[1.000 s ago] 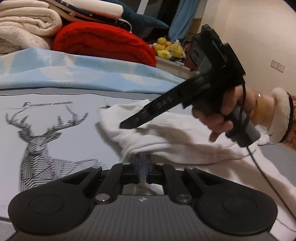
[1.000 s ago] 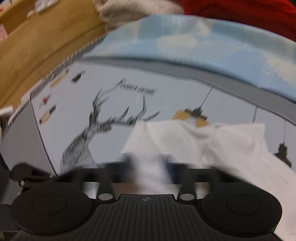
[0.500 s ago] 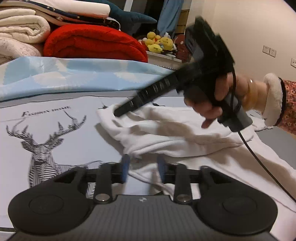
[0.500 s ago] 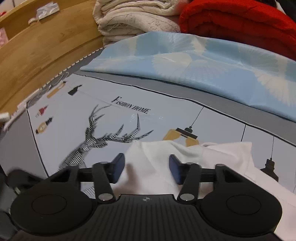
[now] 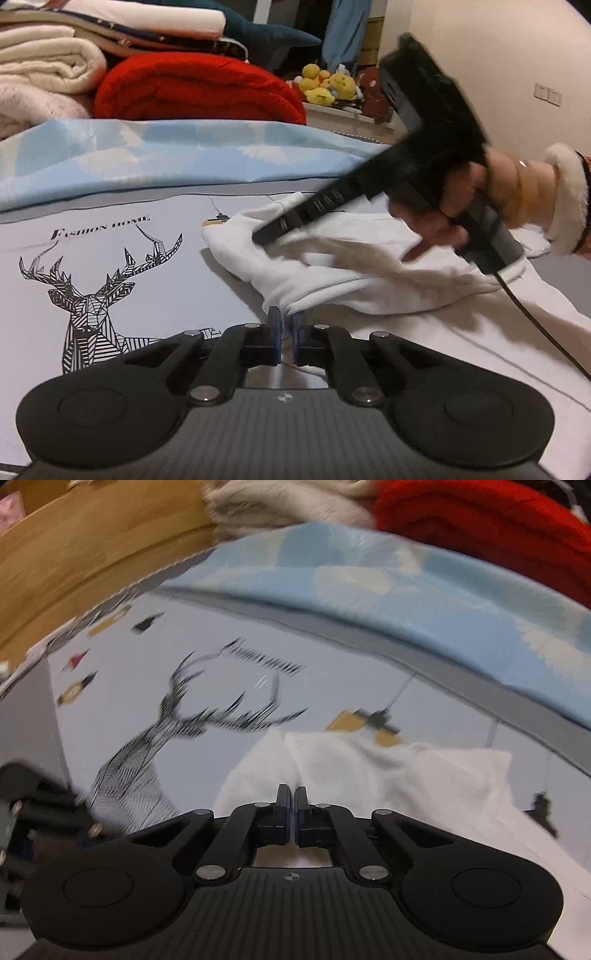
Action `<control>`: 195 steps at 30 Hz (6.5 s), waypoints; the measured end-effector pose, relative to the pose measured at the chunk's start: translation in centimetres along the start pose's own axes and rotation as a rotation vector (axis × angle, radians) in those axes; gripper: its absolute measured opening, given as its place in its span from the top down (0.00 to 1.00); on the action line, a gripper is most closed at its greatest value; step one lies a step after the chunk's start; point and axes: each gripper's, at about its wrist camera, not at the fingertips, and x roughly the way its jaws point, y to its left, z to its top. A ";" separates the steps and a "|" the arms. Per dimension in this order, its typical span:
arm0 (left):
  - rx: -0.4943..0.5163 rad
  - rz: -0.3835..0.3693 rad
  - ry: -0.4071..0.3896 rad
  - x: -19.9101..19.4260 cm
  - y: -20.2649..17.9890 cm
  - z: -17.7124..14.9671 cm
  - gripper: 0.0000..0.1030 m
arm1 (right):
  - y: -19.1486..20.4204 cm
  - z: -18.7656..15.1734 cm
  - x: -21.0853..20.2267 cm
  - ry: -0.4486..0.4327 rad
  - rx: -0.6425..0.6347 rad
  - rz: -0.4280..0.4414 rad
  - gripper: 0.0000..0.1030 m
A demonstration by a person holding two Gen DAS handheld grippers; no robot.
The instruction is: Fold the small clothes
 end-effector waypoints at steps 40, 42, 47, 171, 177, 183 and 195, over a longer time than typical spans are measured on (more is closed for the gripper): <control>-0.390 0.166 0.041 5.7 -0.1 5.6 1.00 | -13.4 -21.5 -24.1 -0.182 0.627 -0.344 0.97; -0.386 0.185 0.020 4.9 0.1 5.3 1.00 | -12.8 -19.5 -25.8 -0.254 0.564 -0.344 0.97; -0.409 0.200 0.017 4.4 1.1 4.4 1.00 | -14.4 -16.7 -26.7 -0.279 0.516 -0.344 0.97; -0.150 0.361 0.127 -13.6 -17.7 3.2 0.00 | 0.5 -30.2 -34.0 -0.203 0.566 -0.247 0.27; -0.177 0.452 0.133 -14.0 -19.7 1.6 0.00 | 1.4 -31.7 -34.5 -0.258 0.545 -0.320 0.24; -0.287 0.541 0.136 -14.2 -17.8 0.9 0.00 | -0.9 -33.0 -35.7 -0.291 0.630 -0.395 0.24; -0.469 0.598 0.152 -13.9 -13.5 1.2 0.00 | -15.0 -38.6 -42.5 -0.538 1.148 -0.683 0.24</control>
